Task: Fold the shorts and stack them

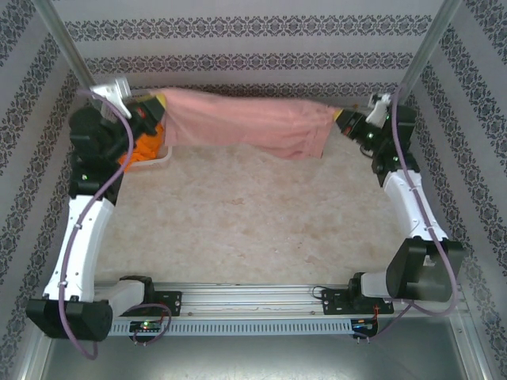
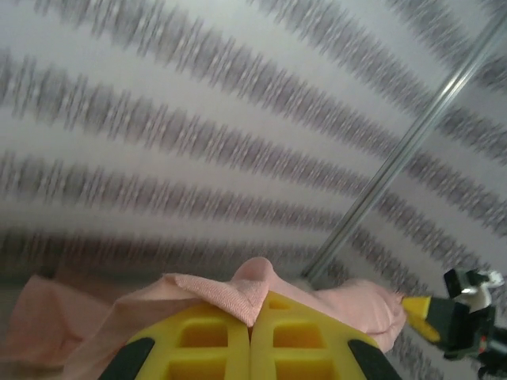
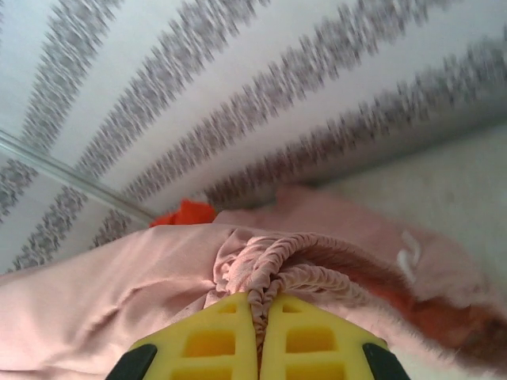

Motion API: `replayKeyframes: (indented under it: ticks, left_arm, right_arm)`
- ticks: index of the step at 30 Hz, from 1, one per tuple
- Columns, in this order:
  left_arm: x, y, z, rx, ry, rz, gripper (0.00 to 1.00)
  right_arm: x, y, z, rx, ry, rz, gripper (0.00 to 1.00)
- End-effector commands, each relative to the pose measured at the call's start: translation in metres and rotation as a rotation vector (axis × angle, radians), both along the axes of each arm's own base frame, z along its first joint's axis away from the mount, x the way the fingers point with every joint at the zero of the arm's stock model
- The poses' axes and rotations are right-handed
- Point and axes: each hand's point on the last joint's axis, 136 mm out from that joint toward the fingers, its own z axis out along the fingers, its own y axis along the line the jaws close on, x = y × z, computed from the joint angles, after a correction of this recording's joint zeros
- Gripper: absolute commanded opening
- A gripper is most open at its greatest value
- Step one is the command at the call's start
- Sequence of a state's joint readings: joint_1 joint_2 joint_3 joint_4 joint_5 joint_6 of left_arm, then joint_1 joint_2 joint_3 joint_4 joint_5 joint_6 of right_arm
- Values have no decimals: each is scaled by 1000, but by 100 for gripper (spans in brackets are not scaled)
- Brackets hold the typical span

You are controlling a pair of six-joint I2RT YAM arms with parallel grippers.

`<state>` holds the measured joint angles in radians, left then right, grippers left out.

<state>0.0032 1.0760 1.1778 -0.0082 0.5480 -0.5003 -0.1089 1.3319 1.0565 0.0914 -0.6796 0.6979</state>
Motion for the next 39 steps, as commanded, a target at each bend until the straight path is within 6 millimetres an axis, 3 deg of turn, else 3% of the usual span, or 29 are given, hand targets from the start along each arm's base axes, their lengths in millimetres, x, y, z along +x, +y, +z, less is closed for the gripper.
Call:
replayKeyframes:
  ticks: [1, 7, 11, 15, 18, 21, 26, 39]
  left_arm:
    - [-31, 3, 6, 22, -112, 35, 0]
    - [-53, 16, -48, 38, 39, 113, 0]
    - [-62, 25, -73, 53, 128, 164, 0]
    - [-63, 25, -95, 91, 205, 163, 0]
    - [-54, 25, -100, 91, 234, 158, 0]
    - [-36, 24, -103, 106, 274, 152, 0]
    - [9, 26, -114, 133, 382, 157, 0]
    - [102, 23, -94, 96, 360, 150, 0]
  right_arm:
    - [-33, 14, 3, -30, -86, 70, 0]
    - [-92, 41, -67, -40, 78, 91, 0]
    - [-134, 54, -122, -33, 251, 79, 0]
    - [-172, 50, -184, -91, 492, 6, 0]
    - [-181, 47, -207, -100, 580, -36, 0]
    - [-174, 44, -208, -88, 621, -79, 0]
    - [-146, 38, -187, -135, 622, -116, 0]
    - [-83, 13, -139, -85, 556, -181, 0]
